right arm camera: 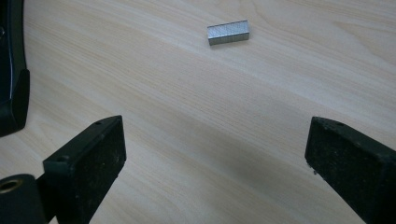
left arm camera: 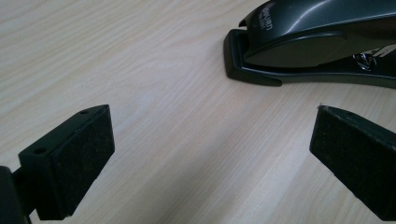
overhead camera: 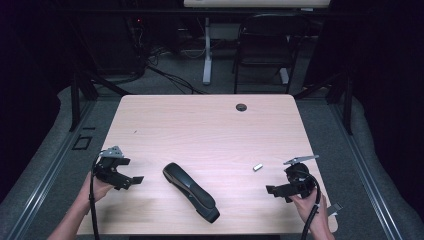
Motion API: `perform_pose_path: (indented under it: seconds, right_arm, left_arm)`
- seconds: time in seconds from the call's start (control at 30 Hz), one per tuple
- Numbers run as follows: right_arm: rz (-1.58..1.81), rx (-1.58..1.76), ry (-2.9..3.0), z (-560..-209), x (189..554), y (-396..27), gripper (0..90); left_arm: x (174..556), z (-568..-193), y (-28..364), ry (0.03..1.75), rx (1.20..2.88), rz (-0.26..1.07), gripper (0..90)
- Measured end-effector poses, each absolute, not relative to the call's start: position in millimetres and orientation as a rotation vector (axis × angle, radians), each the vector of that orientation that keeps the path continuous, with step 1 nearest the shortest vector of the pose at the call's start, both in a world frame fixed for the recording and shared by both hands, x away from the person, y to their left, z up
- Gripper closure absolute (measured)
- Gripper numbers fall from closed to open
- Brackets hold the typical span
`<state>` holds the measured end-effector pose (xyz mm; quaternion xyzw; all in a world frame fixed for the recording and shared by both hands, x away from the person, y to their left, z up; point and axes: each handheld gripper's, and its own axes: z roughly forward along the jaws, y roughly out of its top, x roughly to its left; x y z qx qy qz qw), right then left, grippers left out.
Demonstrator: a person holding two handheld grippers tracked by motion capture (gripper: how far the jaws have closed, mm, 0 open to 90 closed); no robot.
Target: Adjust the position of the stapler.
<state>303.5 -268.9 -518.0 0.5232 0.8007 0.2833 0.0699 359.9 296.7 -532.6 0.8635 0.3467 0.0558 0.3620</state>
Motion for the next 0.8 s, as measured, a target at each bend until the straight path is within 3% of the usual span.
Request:
perform_pose_path:
  seconds: [0.8]
  right_arm:
    - [0.974,1.447,2.442,-502.9,289.5,-231.7,5.4]
  left_arm:
    - [360.3,-537.5,277.9,0.855,2.238,0.107,0.0]
